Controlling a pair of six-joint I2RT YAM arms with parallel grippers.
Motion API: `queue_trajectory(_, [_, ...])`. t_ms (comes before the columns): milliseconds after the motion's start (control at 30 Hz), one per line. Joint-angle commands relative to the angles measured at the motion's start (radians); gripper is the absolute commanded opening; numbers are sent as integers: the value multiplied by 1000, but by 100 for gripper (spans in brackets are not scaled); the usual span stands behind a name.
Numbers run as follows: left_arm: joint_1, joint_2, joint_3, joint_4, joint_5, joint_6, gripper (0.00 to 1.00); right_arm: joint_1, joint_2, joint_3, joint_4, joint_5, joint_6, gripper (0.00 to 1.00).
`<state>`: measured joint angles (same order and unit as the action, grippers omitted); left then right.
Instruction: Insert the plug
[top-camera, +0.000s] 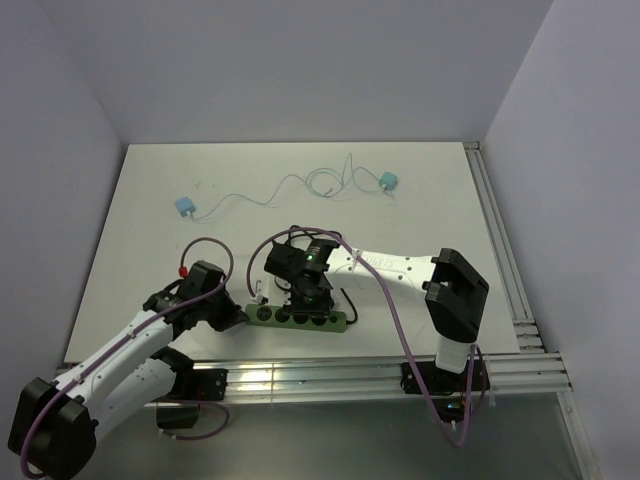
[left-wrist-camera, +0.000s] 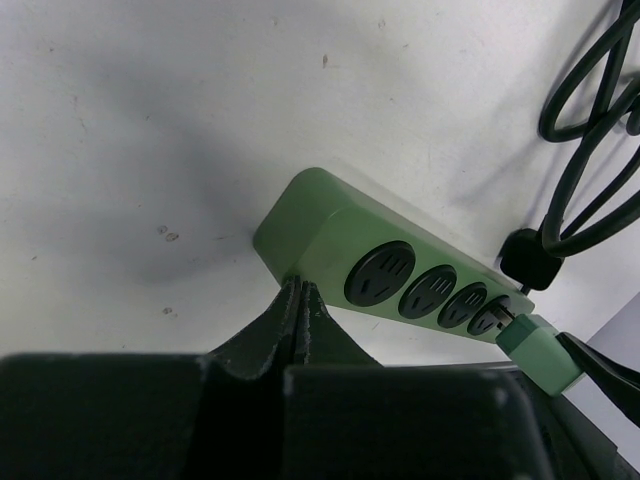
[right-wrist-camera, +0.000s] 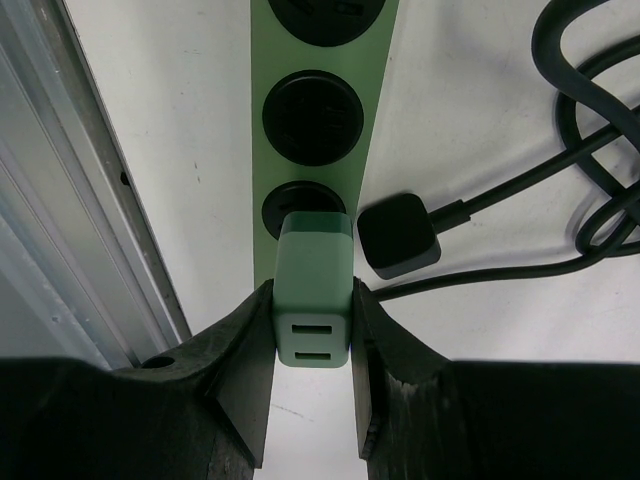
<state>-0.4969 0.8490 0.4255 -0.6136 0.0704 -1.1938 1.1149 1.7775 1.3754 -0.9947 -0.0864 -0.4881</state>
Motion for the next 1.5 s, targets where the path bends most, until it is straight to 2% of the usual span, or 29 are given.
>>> queue_trajectory(0, [3,-1,-14,44,23,-6,0,8,31,39,-22,-38,11,0])
queue_trajectory(233, [3,-24,-44,57,26,-13,0,3,45,-1,57,-59,48,0])
queue_trajectory(567, [3,-8,-57,104,28,-35,0,5,-59,-302,321,-64,129,0])
queue_trajectory(833, [4,5,-67,124,37,-43,0,23,46,-265,297,-85,131,0])
queue_trajectory(1033, [4,-24,-62,91,26,-44,0,31,48,-329,349,-90,193,0])
queue_trajectory(1133, [4,-36,-60,80,23,-44,0,28,13,-415,410,-113,255,0])
queue_trajectory(1267, [3,-59,-77,83,31,-55,0,54,-13,-410,415,-131,275,0])
queue_trajectory(1467, [3,-73,-60,60,20,-47,0,62,56,-388,383,-145,249,0])
